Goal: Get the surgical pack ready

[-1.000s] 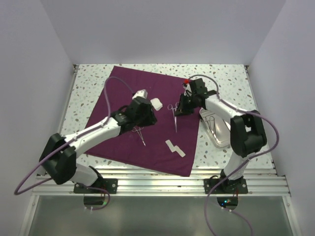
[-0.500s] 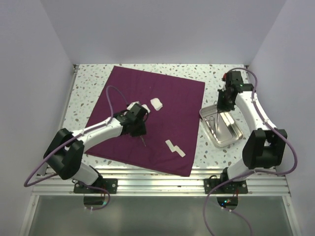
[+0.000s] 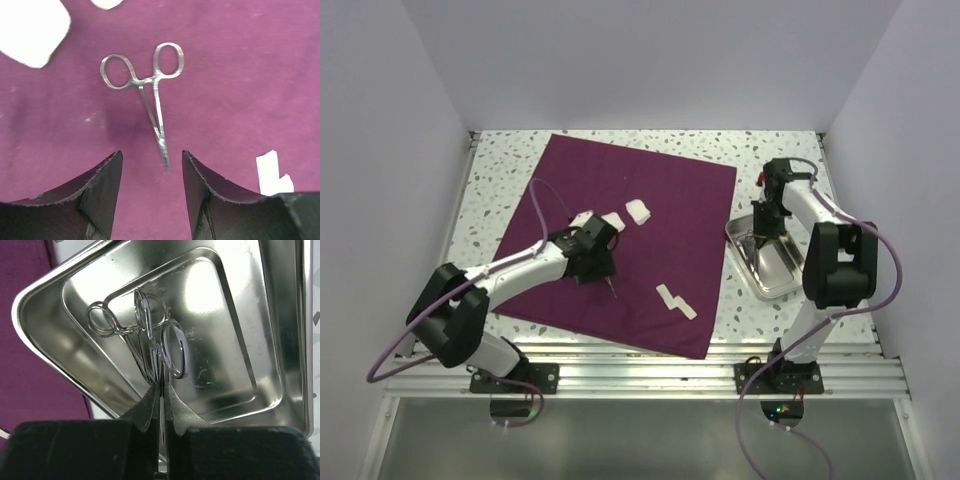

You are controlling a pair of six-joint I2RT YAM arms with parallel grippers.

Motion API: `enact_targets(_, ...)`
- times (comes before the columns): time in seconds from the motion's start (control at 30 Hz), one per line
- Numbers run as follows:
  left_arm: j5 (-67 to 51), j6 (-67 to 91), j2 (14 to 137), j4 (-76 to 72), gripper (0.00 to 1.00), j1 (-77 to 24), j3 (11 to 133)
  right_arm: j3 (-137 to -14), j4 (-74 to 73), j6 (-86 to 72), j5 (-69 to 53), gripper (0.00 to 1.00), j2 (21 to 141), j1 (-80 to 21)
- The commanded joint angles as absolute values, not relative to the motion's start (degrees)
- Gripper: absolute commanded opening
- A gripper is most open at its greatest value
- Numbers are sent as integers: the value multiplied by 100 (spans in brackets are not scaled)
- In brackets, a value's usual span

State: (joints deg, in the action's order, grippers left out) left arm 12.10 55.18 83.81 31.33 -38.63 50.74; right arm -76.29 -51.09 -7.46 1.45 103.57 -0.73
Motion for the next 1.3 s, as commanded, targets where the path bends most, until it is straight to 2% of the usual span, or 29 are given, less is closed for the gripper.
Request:
enact_targets(0.0, 1626, 5765, 8674, 3602, 55, -3841, 5404, -7498, -4958, -720, 9, 10, 10354, -26)
enact_targets(0.07, 1757, 5818, 8964, 3726, 55, -3841, 5598, -7418, -4870, -747, 9, 28, 10249, -26)
enact_targets(0.1, 1784, 5827, 9043, 3753, 53, -3841, 5660, -7427, -4860, -799, 122, 40, 10118, -26)
enact_targets(0.2, 1907, 5994, 9246, 3788, 51, -3850, 5748, -7593, -4939, -992, 491, 47, 9801, -122)
enact_targets(0.33, 2039, 6231, 9491, 3884, 43, -3867, 5950, -7822, -5027, -1248, 1063, 49, 9081, -772)
enact_targets(0.67, 2645, 6733, 9887, 4395, 34, -4245, 6460, -7822, -4746, -1248, 388, 49, 8622, -1573)
enact_targets(1.27, 2487, 7128, 10432, 4877, 38, -4482, 6715, -7392, -4412, -1327, 167, 50, 8376, -1608)
